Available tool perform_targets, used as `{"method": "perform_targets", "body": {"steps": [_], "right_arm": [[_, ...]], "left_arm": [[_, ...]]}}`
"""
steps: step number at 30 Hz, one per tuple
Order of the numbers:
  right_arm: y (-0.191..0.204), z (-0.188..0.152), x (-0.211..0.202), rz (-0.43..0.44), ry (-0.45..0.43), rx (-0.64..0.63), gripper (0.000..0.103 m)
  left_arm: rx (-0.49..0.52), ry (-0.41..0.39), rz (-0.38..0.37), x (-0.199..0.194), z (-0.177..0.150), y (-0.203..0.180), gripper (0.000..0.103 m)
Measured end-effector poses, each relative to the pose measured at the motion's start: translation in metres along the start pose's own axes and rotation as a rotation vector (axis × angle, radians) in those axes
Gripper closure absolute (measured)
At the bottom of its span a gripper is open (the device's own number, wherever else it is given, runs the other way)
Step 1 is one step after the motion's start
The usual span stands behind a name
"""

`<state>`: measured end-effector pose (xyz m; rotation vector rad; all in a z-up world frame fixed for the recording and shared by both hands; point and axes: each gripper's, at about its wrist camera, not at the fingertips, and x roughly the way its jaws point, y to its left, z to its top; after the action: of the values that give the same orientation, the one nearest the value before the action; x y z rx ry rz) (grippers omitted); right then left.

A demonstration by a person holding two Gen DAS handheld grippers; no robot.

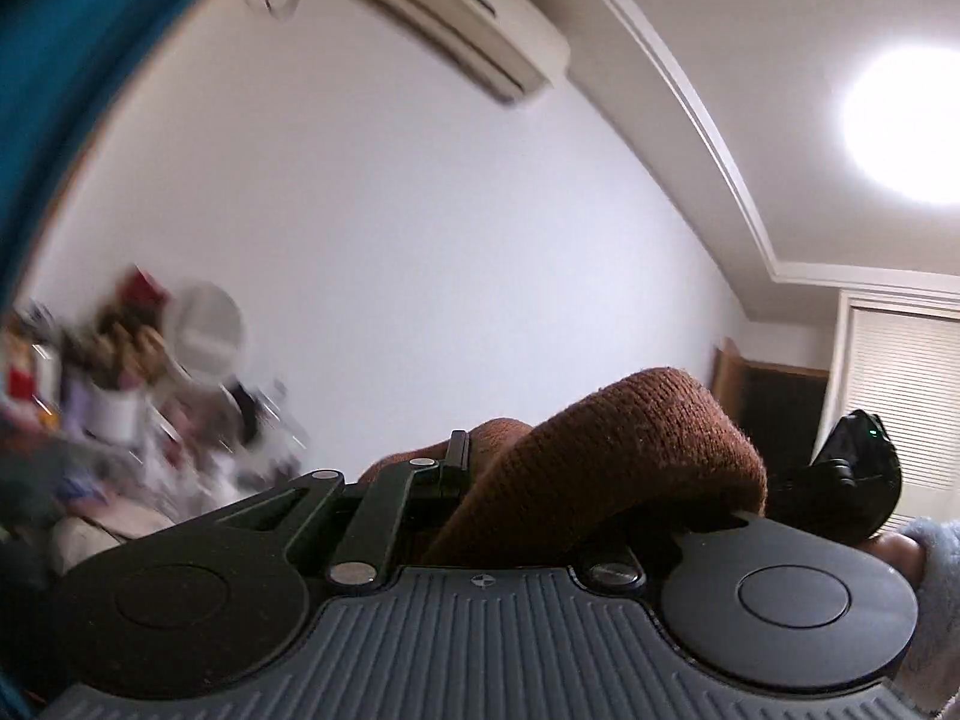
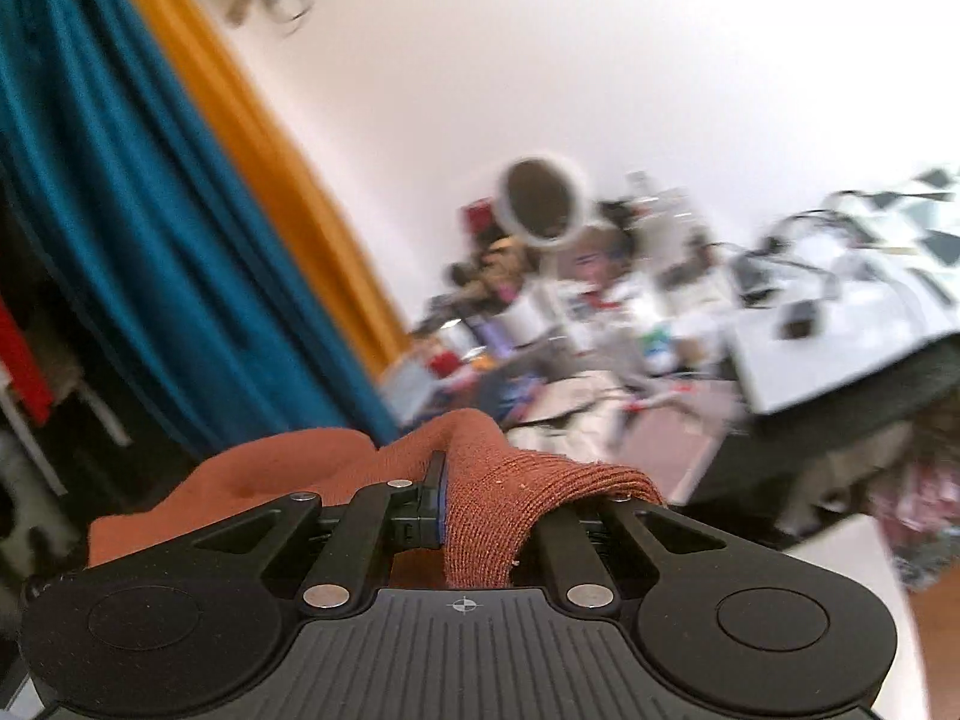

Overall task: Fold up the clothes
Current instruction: 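Lift the cardigan with both grippers and carry it to the patterned table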

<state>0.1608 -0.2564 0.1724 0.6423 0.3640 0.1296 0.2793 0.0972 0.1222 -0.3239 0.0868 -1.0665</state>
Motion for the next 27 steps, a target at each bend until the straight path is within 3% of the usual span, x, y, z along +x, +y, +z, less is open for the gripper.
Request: {"method": "perform_targets", "body": {"steps": [6, 12, 18, 22, 27], "right_arm": [[-0.067, -0.009, -0.102, -0.039, -0.138, 0.058, 0.096], [-0.170, -0.010, -0.226, -0.068, -0.223, 0.091, 0.096], [-0.272, 0.004, -0.353, -0.153, -0.317, 0.114, 0.096], [-0.312, 0.024, -0.423, -0.239, -0.370, 0.100, 0.096], [-0.343, 0.034, -0.480, -0.338, -0.428, 0.075, 0.096]], "left_arm": [[0.065, 0.086, -0.137, 0.072, -0.027, -0.075, 0.096], [0.043, 0.153, -0.163, 0.171, -0.087, -0.181, 0.096], [-0.008, 0.240, -0.247, 0.268, -0.141, -0.280, 0.096], [-0.027, 0.266, -0.327, 0.317, -0.168, -0.340, 0.096], [-0.007, 0.291, -0.428, 0.367, -0.193, -0.391, 0.096]]}}
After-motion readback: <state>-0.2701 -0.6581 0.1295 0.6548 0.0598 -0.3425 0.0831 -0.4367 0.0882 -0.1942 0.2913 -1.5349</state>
